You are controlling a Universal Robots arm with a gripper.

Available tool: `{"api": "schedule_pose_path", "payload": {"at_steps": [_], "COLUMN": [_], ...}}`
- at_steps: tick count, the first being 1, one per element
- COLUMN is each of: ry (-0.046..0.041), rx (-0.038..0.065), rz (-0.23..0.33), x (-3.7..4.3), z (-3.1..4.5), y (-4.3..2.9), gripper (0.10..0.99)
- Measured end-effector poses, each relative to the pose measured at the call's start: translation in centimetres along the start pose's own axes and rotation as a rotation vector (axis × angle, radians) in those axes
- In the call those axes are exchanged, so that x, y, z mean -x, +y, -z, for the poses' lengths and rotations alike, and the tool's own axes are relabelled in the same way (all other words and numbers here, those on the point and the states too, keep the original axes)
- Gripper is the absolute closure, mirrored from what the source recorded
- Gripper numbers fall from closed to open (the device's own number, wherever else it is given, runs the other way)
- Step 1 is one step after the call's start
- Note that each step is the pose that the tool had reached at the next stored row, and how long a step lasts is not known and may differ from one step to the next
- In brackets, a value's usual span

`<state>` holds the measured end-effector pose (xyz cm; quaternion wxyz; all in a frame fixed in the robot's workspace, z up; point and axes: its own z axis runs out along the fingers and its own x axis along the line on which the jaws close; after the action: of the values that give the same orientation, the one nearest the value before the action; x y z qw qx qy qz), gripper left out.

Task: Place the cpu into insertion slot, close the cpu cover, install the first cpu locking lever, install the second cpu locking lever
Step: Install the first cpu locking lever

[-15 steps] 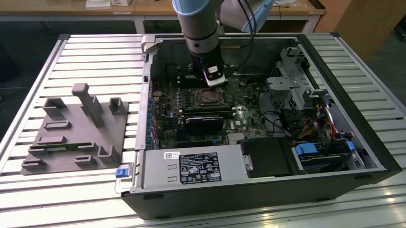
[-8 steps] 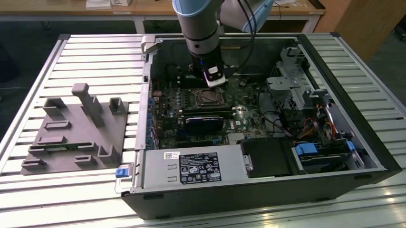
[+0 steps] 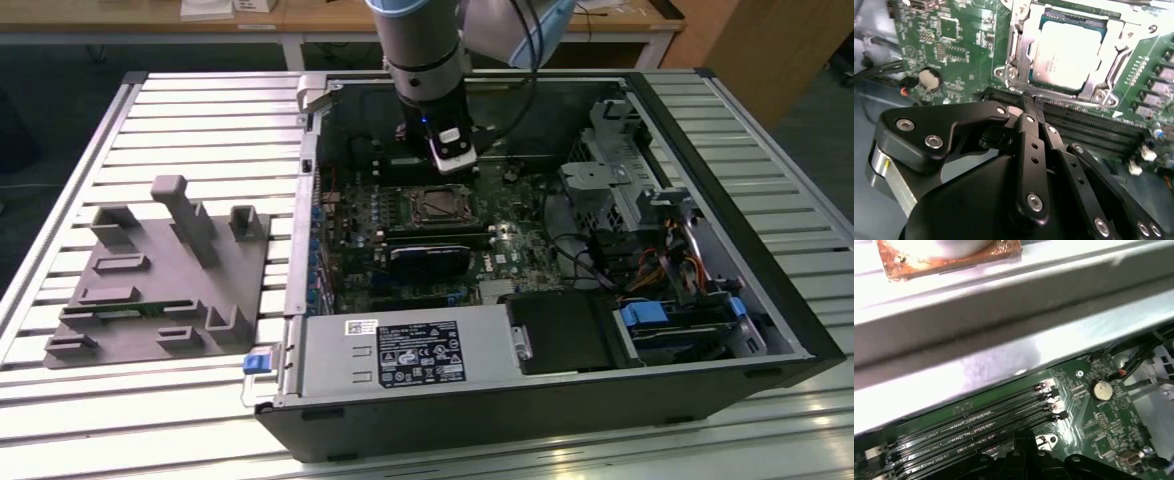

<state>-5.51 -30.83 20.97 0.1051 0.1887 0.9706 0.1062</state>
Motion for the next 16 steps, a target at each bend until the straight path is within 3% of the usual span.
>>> {"api": "schedule_pose_path", "payload": {"at_steps": [5,14,16], "ry": [0.0,0.0001,0.0037], "rx": [0.0,-0.001,-0.007], "rz": [0.0,0.0,0.0], "x": [0.22,0.23,0.23], "z": [1.27,1.33,1.32], "y": [0.33,0.34,0.34], "gripper": [0.98,0.98,0.98]}}
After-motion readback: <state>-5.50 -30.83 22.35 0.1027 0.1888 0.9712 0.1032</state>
